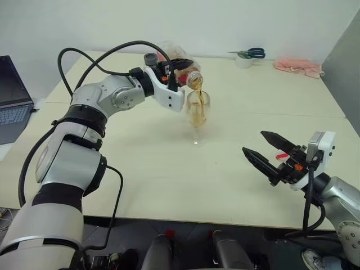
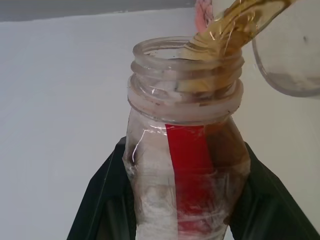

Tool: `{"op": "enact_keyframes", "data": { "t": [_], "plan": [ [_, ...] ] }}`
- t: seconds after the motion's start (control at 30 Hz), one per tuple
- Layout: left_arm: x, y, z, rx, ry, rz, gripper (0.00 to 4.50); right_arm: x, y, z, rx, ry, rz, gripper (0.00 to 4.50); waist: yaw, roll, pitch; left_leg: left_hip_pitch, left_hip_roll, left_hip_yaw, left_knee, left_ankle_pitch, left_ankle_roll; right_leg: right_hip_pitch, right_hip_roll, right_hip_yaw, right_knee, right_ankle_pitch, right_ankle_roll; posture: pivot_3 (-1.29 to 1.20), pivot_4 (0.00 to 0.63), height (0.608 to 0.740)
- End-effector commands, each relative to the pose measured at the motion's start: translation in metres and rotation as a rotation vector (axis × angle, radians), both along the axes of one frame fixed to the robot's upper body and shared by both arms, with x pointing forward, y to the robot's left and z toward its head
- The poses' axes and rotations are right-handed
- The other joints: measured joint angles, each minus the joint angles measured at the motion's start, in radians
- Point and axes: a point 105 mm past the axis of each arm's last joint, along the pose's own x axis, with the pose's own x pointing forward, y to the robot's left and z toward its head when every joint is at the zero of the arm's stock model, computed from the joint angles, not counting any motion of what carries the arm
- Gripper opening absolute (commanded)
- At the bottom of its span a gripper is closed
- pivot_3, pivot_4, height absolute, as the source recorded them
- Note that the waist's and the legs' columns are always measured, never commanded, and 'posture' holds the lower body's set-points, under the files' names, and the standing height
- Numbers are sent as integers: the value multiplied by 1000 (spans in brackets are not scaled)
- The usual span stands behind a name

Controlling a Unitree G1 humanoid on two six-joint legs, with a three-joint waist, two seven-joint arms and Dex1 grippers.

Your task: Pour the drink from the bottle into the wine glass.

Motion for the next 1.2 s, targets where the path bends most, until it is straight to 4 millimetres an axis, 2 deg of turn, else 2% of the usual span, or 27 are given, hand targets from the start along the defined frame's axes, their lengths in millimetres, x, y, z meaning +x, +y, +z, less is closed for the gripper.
{"op": "enact_keyframes", "data": {
  "t": [0.03,0.83,0.97,1.07,1.2],
  "plan": [
    [-4,0,24,-20,-73,-14,1817,-1,2,11,-10,-61,16,4500,0,0,0,0,0,0,0,0,0,0,0,0,0,0,0,0,150,740],
    [-3,5,30,-40,-90,-3,1817,2,3,11,-22,-73,21,4500,0,0,0,1,0,0,0,0,0,1,0,0,0,0,0,0,150,740],
    [1,7,24,-117,6,10,1817,2,6,14,-22,-80,35,4500,0,0,0,1,0,0,0,0,0,1,0,0,1,0,0,0,150,740],
    [4,10,15,-193,127,13,1816,3,8,21,-2,-98,53,4500,-1,0,0,1,0,0,0,0,0,1,0,0,1,0,0,0,150,740],
    [6,13,13,-323,254,3,1814,3,16,35,-34,-127,98,4500,-2,0,0,2,0,1,0,0,0,1,0,0,2,0,0,0,150,740]
  ]
}}
